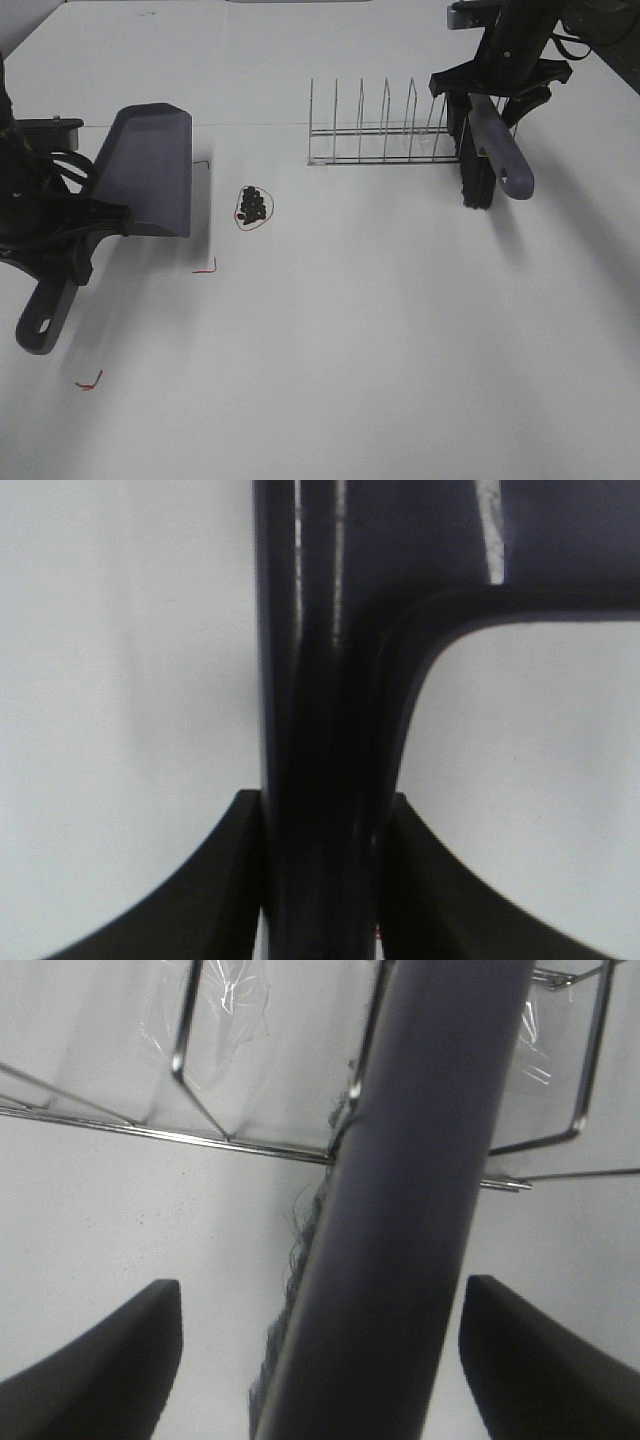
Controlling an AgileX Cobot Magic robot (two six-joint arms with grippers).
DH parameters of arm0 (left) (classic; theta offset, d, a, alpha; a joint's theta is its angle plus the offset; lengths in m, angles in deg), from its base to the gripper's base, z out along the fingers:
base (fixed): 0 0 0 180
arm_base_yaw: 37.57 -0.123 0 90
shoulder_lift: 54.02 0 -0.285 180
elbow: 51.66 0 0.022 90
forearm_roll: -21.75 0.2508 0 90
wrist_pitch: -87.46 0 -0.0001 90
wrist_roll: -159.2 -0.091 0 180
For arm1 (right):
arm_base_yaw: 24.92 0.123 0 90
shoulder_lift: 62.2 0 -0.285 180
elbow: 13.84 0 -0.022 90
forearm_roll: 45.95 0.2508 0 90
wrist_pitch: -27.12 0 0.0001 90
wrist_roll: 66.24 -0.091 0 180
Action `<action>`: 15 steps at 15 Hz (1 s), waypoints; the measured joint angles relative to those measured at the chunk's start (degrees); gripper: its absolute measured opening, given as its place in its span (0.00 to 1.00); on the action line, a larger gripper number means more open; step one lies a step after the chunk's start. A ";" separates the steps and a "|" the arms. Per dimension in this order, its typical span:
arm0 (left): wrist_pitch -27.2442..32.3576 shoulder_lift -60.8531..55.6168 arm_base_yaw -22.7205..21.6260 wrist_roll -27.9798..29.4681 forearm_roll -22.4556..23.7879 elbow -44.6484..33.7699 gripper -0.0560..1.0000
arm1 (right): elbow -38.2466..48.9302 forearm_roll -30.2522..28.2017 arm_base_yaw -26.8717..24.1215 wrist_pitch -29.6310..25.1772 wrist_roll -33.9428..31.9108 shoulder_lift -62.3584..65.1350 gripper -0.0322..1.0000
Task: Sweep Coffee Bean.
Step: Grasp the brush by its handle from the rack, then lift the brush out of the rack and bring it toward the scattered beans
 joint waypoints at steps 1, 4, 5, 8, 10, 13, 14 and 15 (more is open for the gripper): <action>0.00 0.00 0.00 0.00 0.00 0.00 0.31 | 0.00 -0.52 0.00 0.11 0.00 -0.57 0.70; -0.11 0.00 0.00 -0.11 0.00 0.00 0.31 | 0.00 -4.87 0.00 1.03 -2.41 -1.20 0.56; -0.11 0.00 0.00 -0.11 0.00 0.00 0.31 | 0.00 -6.42 0.00 1.03 -3.15 -1.20 0.45; -0.11 0.00 0.00 -0.11 0.00 0.00 0.31 | 0.00 -6.76 0.00 1.03 -3.27 -1.20 0.33; -0.11 0.00 0.00 -0.11 0.00 0.00 0.31 | -0.11 -6.59 0.00 0.92 -3.27 -1.20 0.32; -0.11 0.00 0.00 -0.11 0.00 0.00 0.31 | -1.66 -6.42 0.00 -0.52 -3.32 -0.80 0.32; -0.11 0.00 0.00 -0.11 0.00 0.00 0.31 | -2.69 -6.42 0.00 -1.26 -4.07 -0.06 0.32; -0.06 0.00 0.00 -0.11 0.00 0.00 0.31 | -4.01 -6.42 0.00 -1.95 -4.76 0.86 0.32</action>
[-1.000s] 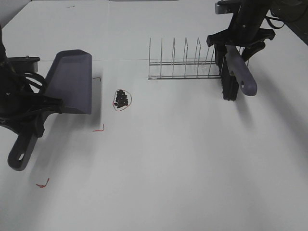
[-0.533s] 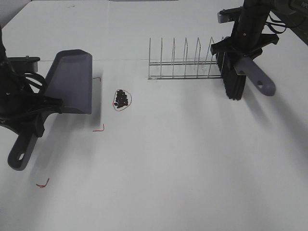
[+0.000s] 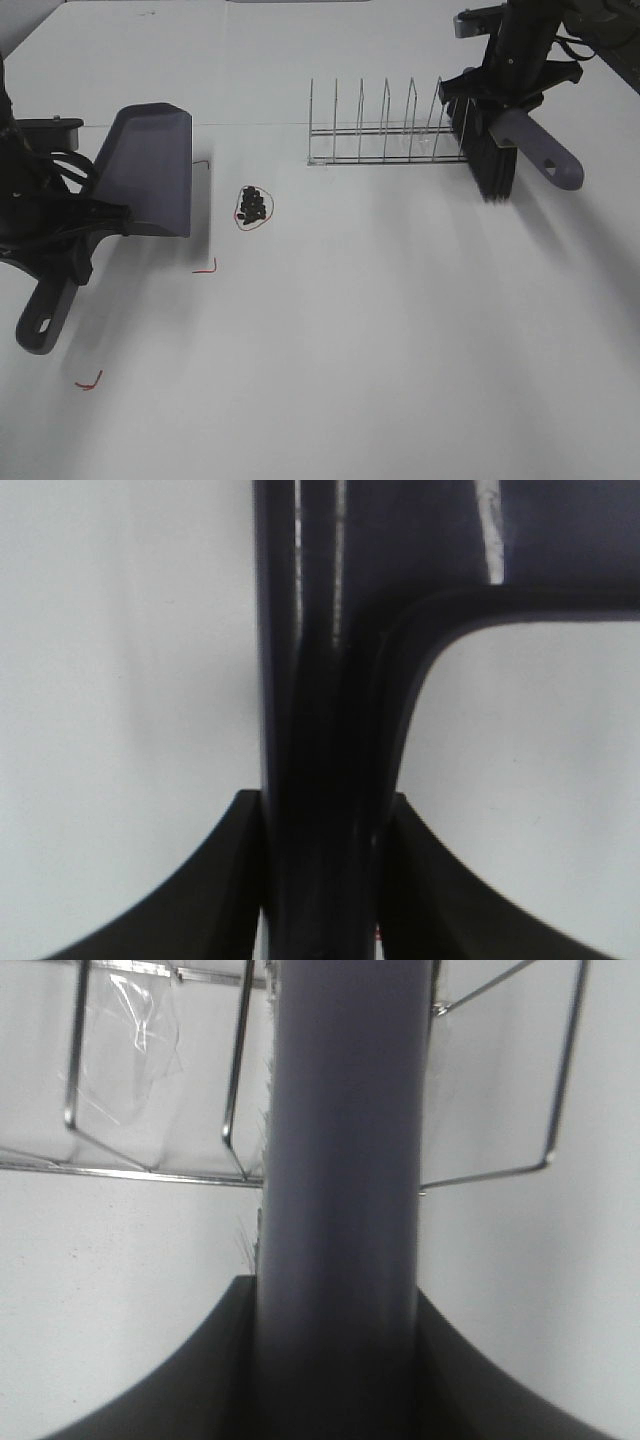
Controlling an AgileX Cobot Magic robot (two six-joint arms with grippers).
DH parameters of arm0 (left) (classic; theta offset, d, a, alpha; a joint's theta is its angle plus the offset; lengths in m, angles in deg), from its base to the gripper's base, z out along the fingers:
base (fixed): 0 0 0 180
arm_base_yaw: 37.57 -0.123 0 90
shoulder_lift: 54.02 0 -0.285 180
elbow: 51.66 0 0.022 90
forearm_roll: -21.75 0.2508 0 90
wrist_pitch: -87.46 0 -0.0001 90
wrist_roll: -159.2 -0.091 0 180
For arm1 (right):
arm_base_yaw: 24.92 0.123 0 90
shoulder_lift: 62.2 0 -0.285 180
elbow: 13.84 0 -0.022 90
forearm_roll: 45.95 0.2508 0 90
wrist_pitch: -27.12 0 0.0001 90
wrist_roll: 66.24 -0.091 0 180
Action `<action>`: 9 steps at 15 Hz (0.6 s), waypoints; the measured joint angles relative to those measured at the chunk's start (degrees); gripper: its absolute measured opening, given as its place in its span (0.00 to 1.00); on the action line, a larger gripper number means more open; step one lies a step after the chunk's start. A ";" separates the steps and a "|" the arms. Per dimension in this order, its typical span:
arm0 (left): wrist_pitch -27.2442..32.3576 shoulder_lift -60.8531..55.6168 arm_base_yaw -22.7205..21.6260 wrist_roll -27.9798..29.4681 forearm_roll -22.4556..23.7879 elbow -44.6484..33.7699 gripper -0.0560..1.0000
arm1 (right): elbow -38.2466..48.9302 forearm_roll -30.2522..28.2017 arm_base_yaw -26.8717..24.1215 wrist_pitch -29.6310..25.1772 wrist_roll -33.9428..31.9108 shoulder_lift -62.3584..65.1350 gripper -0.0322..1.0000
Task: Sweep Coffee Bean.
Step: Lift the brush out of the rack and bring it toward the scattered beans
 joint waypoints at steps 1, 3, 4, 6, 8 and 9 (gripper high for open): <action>0.00 0.00 0.00 0.00 0.00 0.00 0.31 | -2.23 0.00 0.00 -1.26 -1.20 2.12 0.32; 0.00 0.00 0.00 0.00 0.00 0.00 0.31 | -3.21 0.00 0.00 -1.66 -1.43 4.41 0.32; 0.06 0.00 0.00 0.00 0.00 0.00 0.31 | -3.21 0.00 0.00 -2.01 -1.55 5.73 0.32; 0.34 0.00 0.00 0.00 0.00 0.00 0.31 | -3.27 0.40 0.00 -2.18 -1.55 7.62 0.32; 1.60 0.00 0.00 0.00 0.00 0.00 0.31 | -3.27 2.64 0.00 -2.52 -1.55 10.60 0.32; 2.46 0.00 0.00 0.00 0.00 0.00 0.31 | -3.15 4.30 0.00 -2.46 -1.55 11.92 0.32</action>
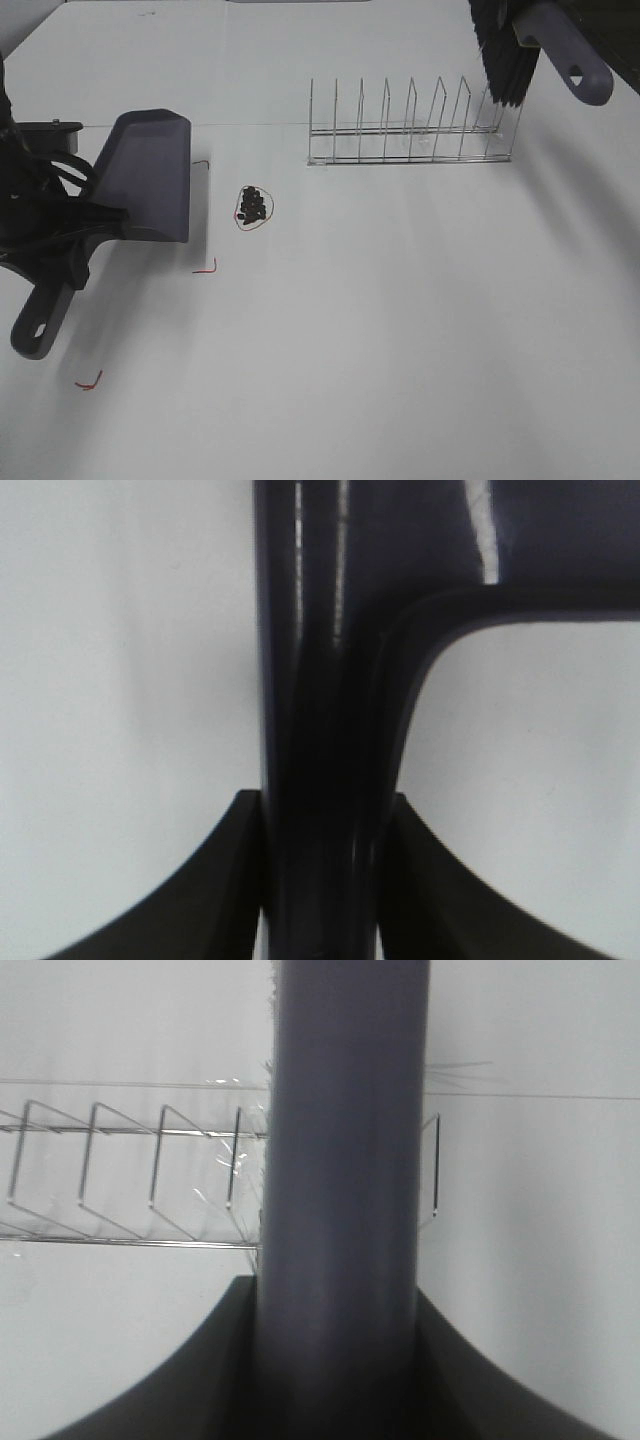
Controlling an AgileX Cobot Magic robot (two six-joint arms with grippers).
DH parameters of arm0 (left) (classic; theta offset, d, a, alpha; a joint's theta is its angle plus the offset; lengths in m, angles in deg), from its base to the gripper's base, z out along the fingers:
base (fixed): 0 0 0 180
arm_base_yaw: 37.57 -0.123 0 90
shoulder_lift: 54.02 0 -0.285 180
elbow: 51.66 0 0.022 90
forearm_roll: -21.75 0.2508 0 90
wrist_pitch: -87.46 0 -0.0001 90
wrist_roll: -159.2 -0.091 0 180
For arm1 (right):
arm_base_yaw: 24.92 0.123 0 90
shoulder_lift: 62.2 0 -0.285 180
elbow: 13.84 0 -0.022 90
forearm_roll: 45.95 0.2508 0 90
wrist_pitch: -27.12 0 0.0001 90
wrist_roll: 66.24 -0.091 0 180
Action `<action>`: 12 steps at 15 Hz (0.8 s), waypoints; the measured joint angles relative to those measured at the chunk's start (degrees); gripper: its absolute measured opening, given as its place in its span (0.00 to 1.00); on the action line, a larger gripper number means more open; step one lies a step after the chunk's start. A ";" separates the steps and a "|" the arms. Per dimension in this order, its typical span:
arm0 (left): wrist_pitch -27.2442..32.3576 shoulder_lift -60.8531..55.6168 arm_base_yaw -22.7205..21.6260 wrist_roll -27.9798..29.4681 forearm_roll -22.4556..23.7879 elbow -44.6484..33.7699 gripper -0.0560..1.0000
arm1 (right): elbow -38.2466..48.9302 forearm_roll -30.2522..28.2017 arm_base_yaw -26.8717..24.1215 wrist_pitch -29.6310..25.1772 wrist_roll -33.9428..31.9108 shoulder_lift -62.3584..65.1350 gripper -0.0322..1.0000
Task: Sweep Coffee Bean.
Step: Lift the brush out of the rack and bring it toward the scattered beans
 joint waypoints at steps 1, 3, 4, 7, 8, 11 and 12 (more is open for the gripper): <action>0.80 0.00 0.00 0.00 0.00 0.00 0.31 | 1.20 1.38 0.17 0.17 0.23 1.49 0.32; 2.12 0.00 0.00 0.00 0.00 0.00 0.31 | 8.42 2.01 0.52 0.11 0.63 6.70 0.31; 2.58 0.00 0.00 0.06 0.00 0.00 0.31 | 13.06 2.41 0.63 -0.11 0.63 10.03 0.31; 2.75 1.15 0.00 0.06 0.17 0.00 0.31 | 28.36 2.41 0.63 -0.23 0.69 19.14 0.31; 2.64 1.38 0.00 0.06 0.34 0.00 0.31 | 32.54 2.52 0.63 -0.17 0.80 21.54 0.31; 0.97 4.64 0.29 0.06 0.86 0.00 0.31 | 44.12 3.04 1.09 4.01 0.97 24.58 0.31; 0.63 5.96 0.80 0.00 0.86 0.00 0.31 | 46.29 3.04 1.60 5.61 1.03 24.58 0.31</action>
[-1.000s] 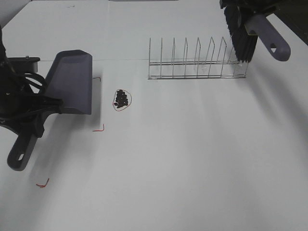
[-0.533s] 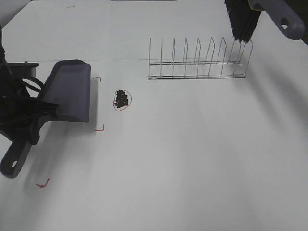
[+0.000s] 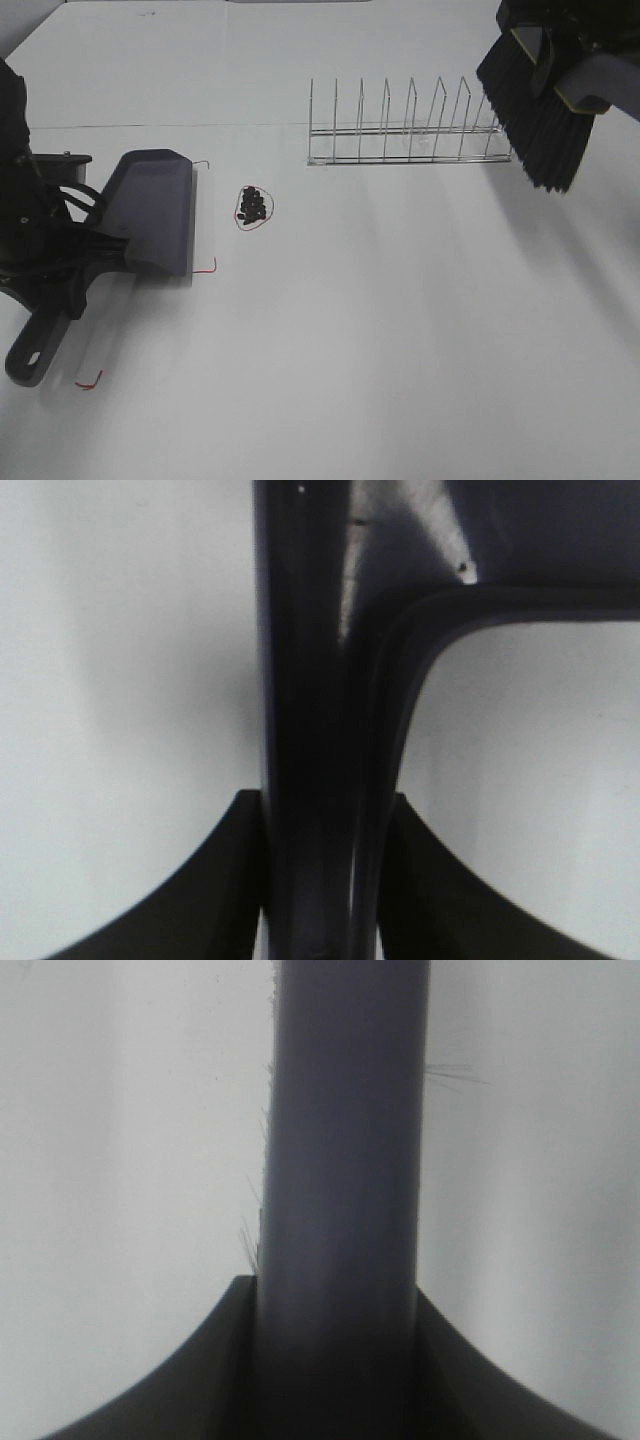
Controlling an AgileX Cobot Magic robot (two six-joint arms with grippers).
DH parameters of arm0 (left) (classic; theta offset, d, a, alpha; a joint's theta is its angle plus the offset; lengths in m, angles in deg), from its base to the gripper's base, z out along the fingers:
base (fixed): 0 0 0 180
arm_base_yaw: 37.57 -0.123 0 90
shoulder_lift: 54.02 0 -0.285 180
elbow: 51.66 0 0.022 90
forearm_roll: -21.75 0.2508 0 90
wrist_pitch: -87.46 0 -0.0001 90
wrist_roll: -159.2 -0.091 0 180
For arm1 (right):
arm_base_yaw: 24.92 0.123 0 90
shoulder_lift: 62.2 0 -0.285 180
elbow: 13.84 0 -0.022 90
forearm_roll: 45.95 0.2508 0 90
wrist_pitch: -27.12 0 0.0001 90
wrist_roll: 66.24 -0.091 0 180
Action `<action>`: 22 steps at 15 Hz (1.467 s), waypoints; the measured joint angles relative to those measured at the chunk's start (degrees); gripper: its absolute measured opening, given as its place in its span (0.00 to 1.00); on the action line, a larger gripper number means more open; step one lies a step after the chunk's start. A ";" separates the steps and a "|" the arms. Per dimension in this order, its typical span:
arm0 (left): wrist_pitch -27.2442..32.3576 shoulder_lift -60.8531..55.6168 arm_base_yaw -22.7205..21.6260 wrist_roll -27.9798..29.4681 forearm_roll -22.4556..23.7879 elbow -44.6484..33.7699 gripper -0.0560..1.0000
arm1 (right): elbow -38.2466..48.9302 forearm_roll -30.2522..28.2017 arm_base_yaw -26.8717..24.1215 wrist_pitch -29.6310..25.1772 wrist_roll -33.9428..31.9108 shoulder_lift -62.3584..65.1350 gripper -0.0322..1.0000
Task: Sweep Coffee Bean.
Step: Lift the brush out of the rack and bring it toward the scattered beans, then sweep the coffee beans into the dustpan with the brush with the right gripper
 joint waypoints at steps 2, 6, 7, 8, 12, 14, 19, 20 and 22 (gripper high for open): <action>-2.23 2.98 1.95 0.17 0.00 0.00 0.31 | 2.58 -1.03 2.92 2.98 -0.23 0.00 0.31; -3.38 4.87 4.47 1.32 0.00 0.46 0.31 | 2.98 -7.05 11.63 5.10 -4.58 -1.78 0.31; -3.44 4.98 4.76 1.43 0.00 0.57 0.31 | 2.98 -9.51 13.87 5.10 -6.19 -3.50 0.31; -3.38 5.04 5.04 1.43 0.00 0.74 0.31 | 2.98 -12.61 15.93 5.16 -7.91 -5.79 0.31; -3.32 5.21 5.39 1.43 -0.40 1.15 0.31 | -0.80 -24.98 22.80 2.41 -15.58 -15.36 0.31; -3.38 5.21 5.39 1.43 -0.40 1.15 0.31 | -11.75 -28.36 26.07 -4.07 -13.92 -23.49 0.31; -3.32 5.27 5.39 1.43 -0.40 1.26 0.31 | -24.92 -26.81 29.68 -4.53 -7.68 -33.63 0.31; -3.32 5.33 5.39 1.43 -0.40 1.32 0.31 | -26.07 -25.95 30.31 -4.58 -7.10 -34.84 0.31; -3.38 5.33 5.39 1.43 -0.40 1.32 0.31 | -28.13 -25.10 31.86 -4.70 -6.42 -36.84 0.31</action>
